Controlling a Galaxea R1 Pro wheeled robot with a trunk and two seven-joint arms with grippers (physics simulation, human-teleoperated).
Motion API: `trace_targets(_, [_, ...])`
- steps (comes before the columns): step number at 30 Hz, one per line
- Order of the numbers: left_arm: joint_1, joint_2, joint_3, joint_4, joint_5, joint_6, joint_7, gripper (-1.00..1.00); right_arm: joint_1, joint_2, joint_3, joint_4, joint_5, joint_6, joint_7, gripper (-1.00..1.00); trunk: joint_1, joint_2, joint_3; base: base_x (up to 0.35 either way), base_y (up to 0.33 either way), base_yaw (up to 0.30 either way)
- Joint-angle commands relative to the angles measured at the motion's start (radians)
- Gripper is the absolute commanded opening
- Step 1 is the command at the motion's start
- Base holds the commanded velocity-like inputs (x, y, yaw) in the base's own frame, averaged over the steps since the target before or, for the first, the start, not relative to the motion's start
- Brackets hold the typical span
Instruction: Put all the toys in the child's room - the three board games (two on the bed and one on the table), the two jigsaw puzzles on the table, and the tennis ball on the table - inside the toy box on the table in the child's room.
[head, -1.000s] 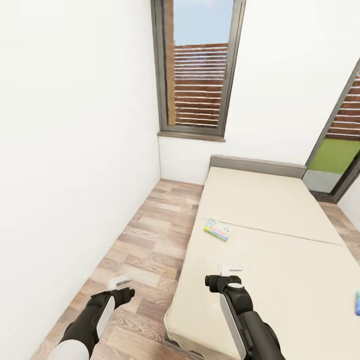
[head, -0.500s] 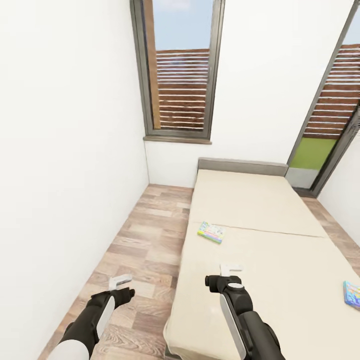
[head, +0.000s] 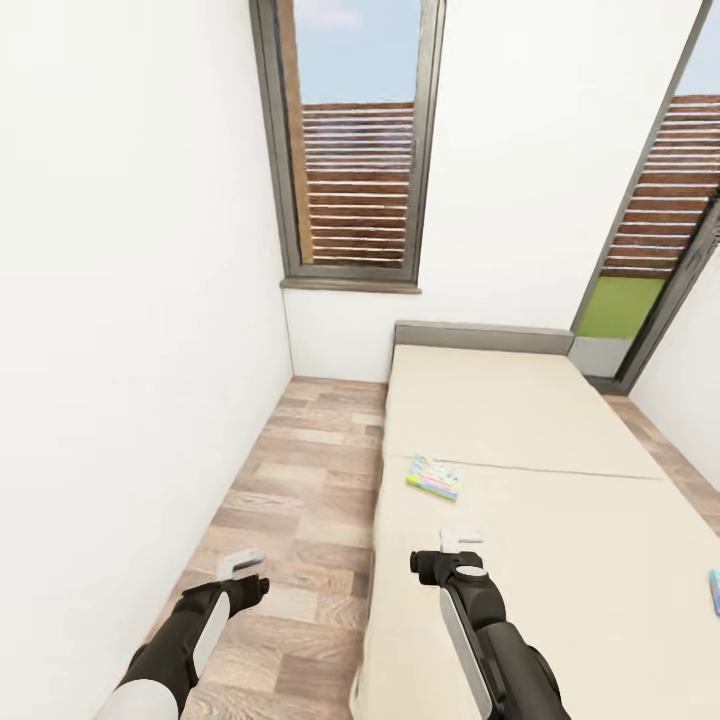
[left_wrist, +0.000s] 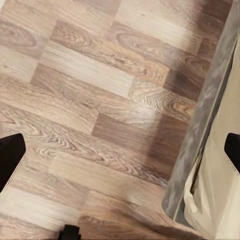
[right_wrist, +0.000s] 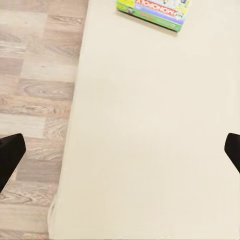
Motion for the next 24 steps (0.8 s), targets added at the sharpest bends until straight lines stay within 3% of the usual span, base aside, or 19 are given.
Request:
trace_targets(1, [0.000,-0.001,0.003,-0.002,0.006,0.005,0.003,1.00,-0.001,0.000,0.002,-0.001,-0.004,0.005,-0.007,1.00,0.001,-0.002,-0.001,0.236,0.208,-0.169])
trace_targets(8, [0.000,-0.001,0.003,-0.002,0.006,0.004,0.003,1.00,-0.001,0.000,0.002,-0.001,-0.004,0.005,-0.007,1.00,0.001,-0.002,0.007,0.204,0.117,-0.178])
trace_targets(19, [0.000,-0.001,0.003,-0.002,0.007,0.001,0.002,1.00,-0.001,0.000,0.002,0.013,-0.004,0.005,-0.007,1.00,0.001,-0.002,0.020,0.025,0.019,-0.182])
trace_targets(24, [0.000,-0.001,0.003,-0.003,0.007,0.001,0.002,1.00,-0.001,0.000,0.002,0.039,-0.005,0.003,-0.007,1.00,0.001,-0.002,0.026,0.001,0.195,-0.183])
